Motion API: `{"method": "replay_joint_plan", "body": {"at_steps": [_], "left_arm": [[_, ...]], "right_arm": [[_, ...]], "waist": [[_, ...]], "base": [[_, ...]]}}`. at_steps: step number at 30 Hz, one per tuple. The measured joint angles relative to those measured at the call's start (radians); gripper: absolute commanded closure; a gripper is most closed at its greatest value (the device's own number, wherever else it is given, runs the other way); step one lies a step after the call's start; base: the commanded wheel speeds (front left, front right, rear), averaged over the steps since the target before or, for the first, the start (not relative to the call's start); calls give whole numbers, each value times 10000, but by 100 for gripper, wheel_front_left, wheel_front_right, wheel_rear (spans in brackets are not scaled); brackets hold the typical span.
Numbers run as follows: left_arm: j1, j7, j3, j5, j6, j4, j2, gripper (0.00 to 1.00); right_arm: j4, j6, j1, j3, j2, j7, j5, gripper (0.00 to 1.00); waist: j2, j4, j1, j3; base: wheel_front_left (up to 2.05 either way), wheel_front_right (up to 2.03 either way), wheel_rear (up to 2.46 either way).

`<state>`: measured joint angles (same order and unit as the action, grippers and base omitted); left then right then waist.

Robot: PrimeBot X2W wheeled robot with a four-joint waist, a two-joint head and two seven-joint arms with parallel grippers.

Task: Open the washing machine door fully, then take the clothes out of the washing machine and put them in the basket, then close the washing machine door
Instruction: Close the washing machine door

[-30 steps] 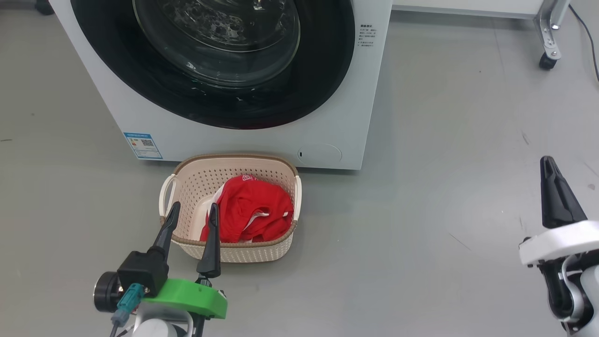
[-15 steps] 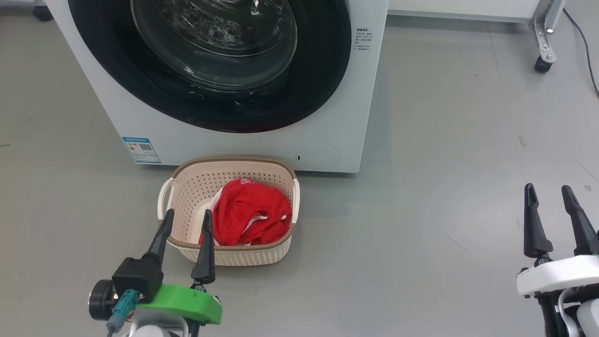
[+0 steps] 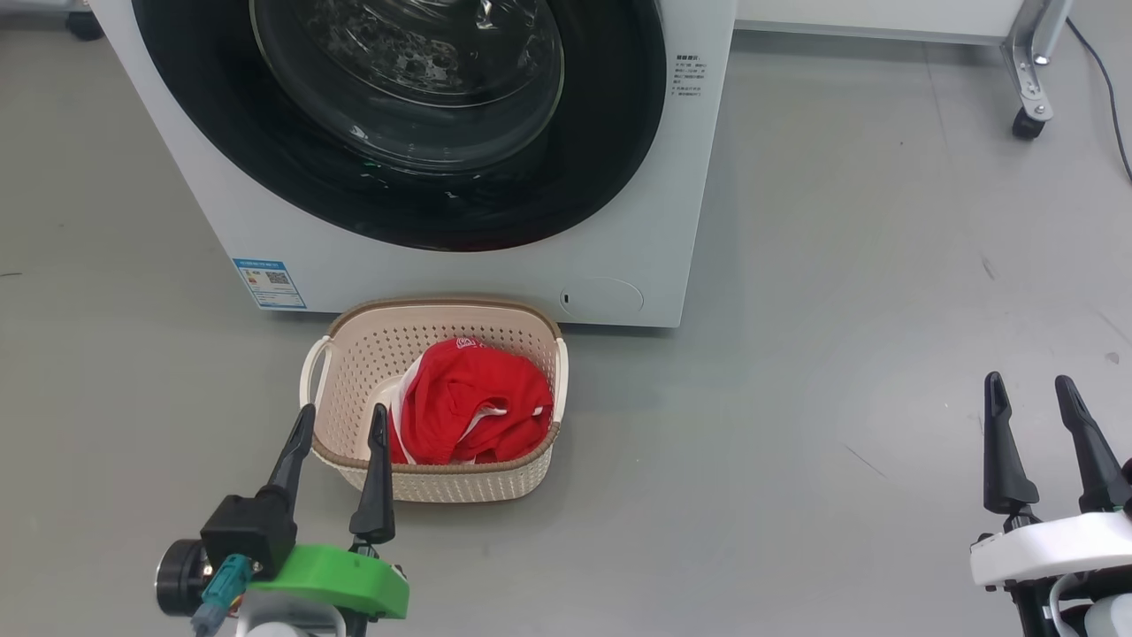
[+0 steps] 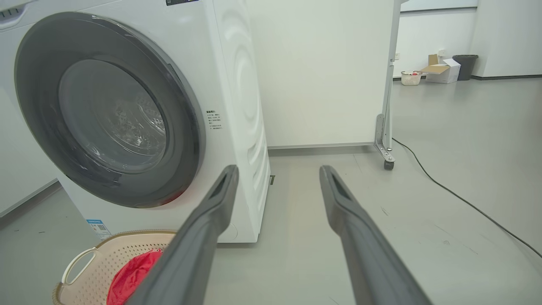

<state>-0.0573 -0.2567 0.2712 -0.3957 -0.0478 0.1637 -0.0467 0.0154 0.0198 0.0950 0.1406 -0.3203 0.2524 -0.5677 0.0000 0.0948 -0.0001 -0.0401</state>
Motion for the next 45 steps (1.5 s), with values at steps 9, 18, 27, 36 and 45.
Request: {"method": "replay_joint_plan", "body": {"at_steps": [9,18,27,36,45], "left_arm": [[17,0,180,190,6,249,2,0],[17,0,157,173,50,299,2,0],[19,0,188,159,240,301,4,0],[62,0,182,0,268,360,6,0],[62,0,146,0,278,353,6,0]], "right_arm": [[-86,-105,214,-228,213,0,180,0],[-136,-290,258,-382,349,0,430,0],[-146,-453,381,-583,479,0,600,0],[-146,-600,409,-732,640,0,692,0],[-142,-713,428,-844,738,0,794,0]], "waist": [[0,-7,0,-24],[0,-34,0,-58],[1,-79,0,-99],[0,-84,0,-90],[0,-72,0,-80]], "base": [[0,0,0],[0,0,0],[0,0,0],[0,0,0],[0,0,0]]}}
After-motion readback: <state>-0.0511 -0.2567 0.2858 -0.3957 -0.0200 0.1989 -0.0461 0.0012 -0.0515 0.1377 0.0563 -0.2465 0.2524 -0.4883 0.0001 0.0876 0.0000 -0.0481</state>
